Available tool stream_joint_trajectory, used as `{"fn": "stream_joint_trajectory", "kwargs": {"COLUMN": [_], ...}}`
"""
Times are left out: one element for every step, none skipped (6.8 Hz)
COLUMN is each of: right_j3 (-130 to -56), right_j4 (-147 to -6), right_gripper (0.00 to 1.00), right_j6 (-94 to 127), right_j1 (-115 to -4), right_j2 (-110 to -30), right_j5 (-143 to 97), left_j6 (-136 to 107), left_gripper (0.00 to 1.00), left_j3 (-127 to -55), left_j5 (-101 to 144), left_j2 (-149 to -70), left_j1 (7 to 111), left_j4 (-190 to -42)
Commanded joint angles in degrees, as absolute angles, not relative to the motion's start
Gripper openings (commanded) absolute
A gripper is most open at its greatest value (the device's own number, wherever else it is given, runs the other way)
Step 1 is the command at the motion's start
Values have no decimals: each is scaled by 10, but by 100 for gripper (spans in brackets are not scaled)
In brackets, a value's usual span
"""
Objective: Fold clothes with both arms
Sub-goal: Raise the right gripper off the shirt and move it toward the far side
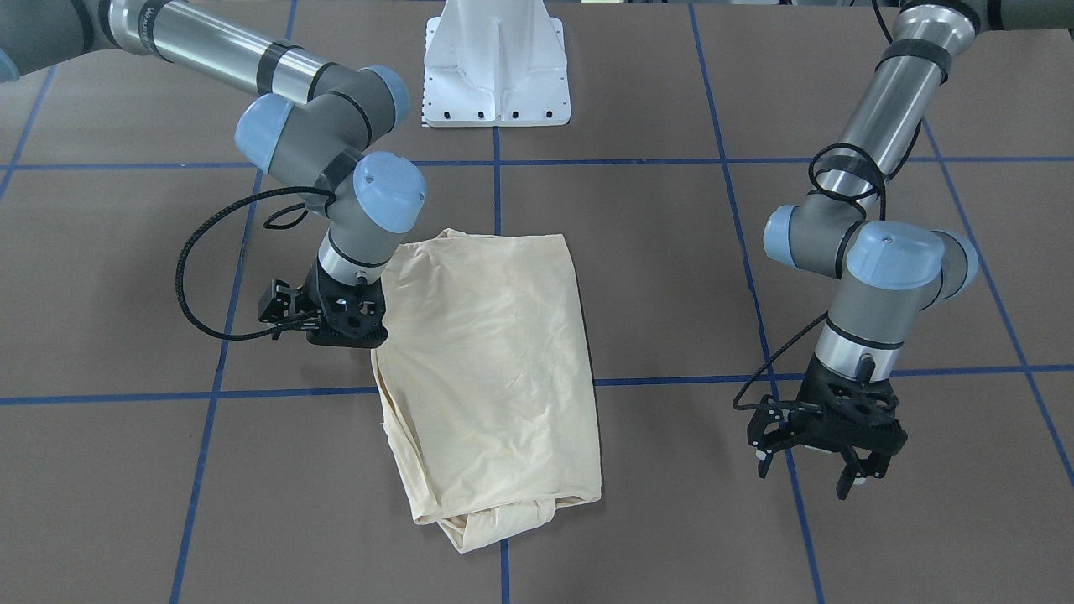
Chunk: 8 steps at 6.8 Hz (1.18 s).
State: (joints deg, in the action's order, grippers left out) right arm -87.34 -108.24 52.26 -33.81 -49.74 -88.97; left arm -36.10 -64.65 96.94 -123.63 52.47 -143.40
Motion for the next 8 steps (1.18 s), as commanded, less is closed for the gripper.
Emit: {"fn": "stream_joint_trajectory", "kwargs": {"right_j3": [-883,-859,-797,-714,-675,-661,-644,-642], "right_j4": [-1050,-989,-941,-907,-904,-905,-906,-917], "right_gripper": [100,100,100,100,100,100,100,100], "right_j6": [533,530,526,523,503,491,482,480], "right_j1": [-345,-351,-357,-366,-375,-382,-385,-388], "right_j2": [-462,-455,-418,-364,-348,-349,-350,-351], "right_j5": [-910,-909,-906,-906,-905,-905,-905,-910], "left_j6": [-360,-360,-360,-360,-360,-360,-359,-359], "left_gripper": [100,100,100,100,100,100,100,100], "left_j3": [-647,-648,-649,-649,-649,-649,-649,-650], "left_j5": [969,969,969,969,969,969,969,969], "left_j2": [-1236,-1236,-1236,-1236,-1236,-1236,-1236,-1237], "left_j1": [525,525,525,525,525,525,525,525], "left_j4": [-1434,-1434,-1435,-1435,-1436,-1440,-1440,-1441]}}
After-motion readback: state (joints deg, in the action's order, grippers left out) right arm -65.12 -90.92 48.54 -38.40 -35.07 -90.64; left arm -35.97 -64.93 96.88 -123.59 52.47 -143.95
